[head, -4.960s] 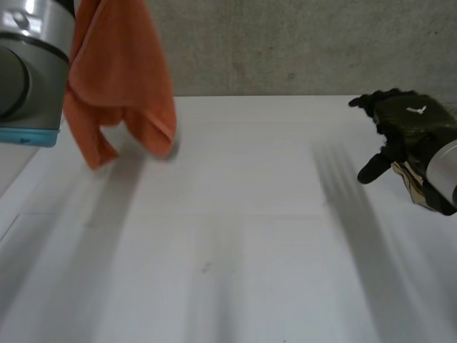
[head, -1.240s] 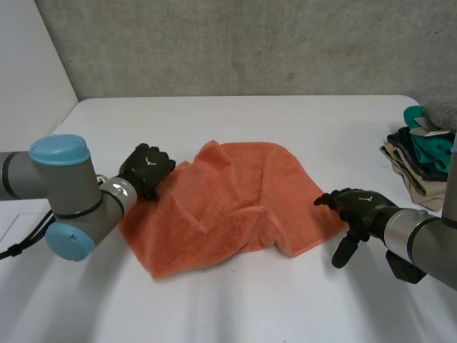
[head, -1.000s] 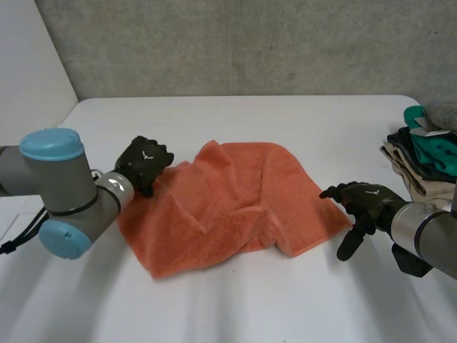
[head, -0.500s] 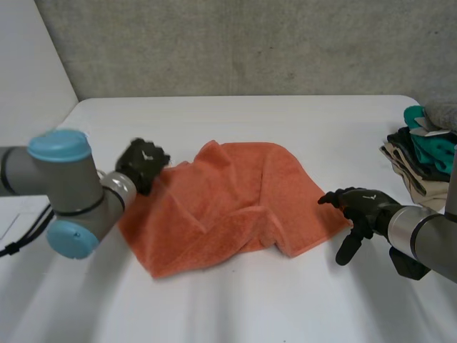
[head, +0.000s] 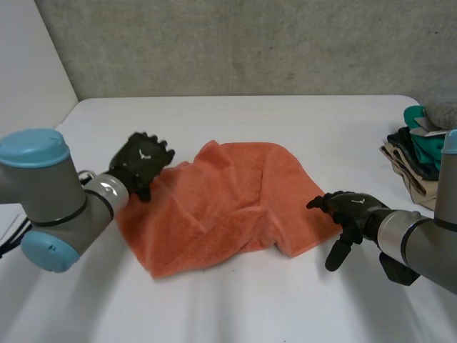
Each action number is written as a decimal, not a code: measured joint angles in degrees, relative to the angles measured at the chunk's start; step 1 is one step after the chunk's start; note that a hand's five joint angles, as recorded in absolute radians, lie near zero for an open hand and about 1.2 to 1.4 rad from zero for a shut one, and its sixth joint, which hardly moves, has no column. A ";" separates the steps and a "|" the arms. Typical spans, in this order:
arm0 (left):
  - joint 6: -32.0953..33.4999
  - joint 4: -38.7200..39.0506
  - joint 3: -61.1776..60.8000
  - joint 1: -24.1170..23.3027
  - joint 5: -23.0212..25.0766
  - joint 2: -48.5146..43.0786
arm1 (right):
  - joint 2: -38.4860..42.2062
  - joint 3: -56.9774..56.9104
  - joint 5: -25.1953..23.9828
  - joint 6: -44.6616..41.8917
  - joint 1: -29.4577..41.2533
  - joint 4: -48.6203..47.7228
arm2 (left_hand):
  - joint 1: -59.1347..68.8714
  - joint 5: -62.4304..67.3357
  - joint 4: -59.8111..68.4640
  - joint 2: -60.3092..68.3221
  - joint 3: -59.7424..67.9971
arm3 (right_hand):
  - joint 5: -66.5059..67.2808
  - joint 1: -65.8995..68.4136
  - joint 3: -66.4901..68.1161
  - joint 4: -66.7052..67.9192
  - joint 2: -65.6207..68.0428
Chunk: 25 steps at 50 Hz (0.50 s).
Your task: Fold the laundry.
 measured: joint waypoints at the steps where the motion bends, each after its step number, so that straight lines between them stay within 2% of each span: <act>1: 0.10 -0.41 0.37 0.11 0.44 -0.78 | 0.09 0.05 0.00 -0.04 -0.09 0.00 | 0.15 0.29 0.16 0.16 0.13 | 0.00 0.00 0.00 0.00 0.00; 9: -0.10 -2.21 4.43 1.07 2.39 -5.72 | 1.13 0.25 -0.01 -0.45 -0.55 0.00 | 6.92 7.76 7.63 6.94 6.99 | -0.03 0.00 0.00 0.00 0.00; 23: -0.78 -3.18 6.51 1.96 3.36 -8.46 | 2.17 -0.01 -0.01 -0.69 -0.89 -0.17 | 7.03 8.46 8.25 7.60 7.51 | 0.00 0.00 0.00 0.00 0.00; 25: -0.78 -3.19 6.48 2.04 3.44 -8.58 | 2.19 -0.02 -0.01 -0.69 -0.93 -0.22 | 12.46 12.84 12.76 12.15 12.09 | 0.00 0.00 0.00 0.00 0.00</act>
